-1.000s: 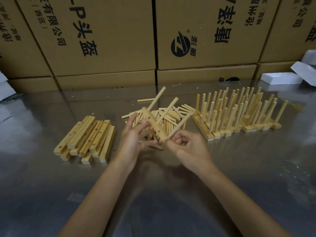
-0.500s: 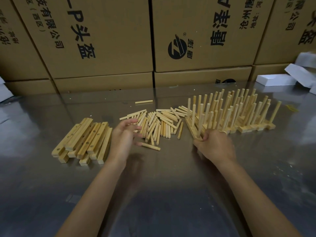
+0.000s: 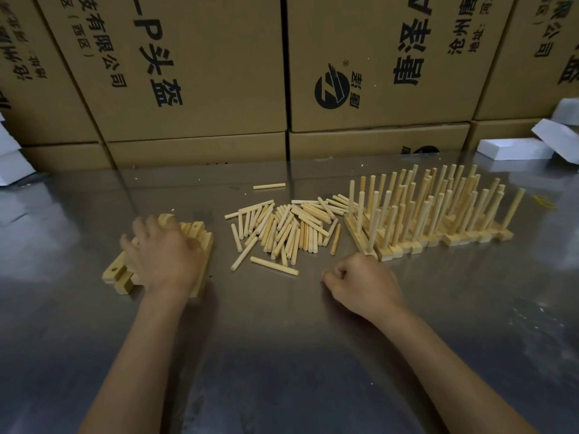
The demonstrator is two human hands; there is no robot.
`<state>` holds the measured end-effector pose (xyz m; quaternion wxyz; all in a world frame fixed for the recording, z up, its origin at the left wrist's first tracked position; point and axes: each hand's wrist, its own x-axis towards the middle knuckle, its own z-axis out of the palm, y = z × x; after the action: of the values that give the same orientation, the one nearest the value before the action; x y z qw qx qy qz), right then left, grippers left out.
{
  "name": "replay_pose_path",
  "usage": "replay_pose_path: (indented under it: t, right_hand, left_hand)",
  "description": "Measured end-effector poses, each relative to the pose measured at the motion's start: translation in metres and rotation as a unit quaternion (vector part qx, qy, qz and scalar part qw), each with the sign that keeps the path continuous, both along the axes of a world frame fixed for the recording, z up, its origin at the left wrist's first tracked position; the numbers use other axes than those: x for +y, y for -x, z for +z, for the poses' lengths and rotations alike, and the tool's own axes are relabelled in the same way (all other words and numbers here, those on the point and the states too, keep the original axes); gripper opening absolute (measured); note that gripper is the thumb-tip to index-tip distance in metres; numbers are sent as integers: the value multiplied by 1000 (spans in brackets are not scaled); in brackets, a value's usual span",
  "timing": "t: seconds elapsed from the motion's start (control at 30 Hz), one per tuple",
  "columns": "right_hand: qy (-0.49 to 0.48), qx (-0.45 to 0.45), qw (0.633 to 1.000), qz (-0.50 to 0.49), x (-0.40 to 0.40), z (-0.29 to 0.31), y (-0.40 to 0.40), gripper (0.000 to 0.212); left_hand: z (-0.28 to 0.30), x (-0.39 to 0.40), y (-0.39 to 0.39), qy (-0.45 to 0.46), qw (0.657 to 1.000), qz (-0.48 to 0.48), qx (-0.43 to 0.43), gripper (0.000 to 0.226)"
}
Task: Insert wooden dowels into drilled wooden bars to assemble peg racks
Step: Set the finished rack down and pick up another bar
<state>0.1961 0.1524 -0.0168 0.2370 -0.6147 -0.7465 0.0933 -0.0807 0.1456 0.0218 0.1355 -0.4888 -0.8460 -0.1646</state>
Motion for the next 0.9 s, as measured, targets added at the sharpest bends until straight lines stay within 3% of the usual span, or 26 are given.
replay_pose_path:
  t: [0.17,0.3,0.37,0.47,0.53,0.63,0.77,0.9]
  right_hand:
    - [-24,2,1000,19,-4,1,4,45]
    - [-113,33,991,60,-11,2,13,18]
    - [-124,52,984,114,-13,0,22,11]
    - [-107,37,979,170,-12,-7,32,29]
    - [-111,19,976,184,-12,-10,36,31]
    - [-113,17,977,181,-10,-12,38,28]
    - [-107,40,979,172,-10,-12,35,26]
    - [-101,112,977,149,-10,-11,35,23]
  left_hand:
    - [-6,4,0,52,998,-14,13,34]
    - [-6,7,-5,36,997,-59,43,24]
    - [-5,7,-11,56,995,-86,11,22]
    - [-5,6,-13,41,992,-108,-55,23]
    - [-6,7,-12,20,990,-110,-83,37]
    - [-6,8,-10,0,987,-98,-130,51]
    - [-5,8,-8,-49,974,-83,-207,49]
    - [7,6,-17,-107,929,-122,-332,49]
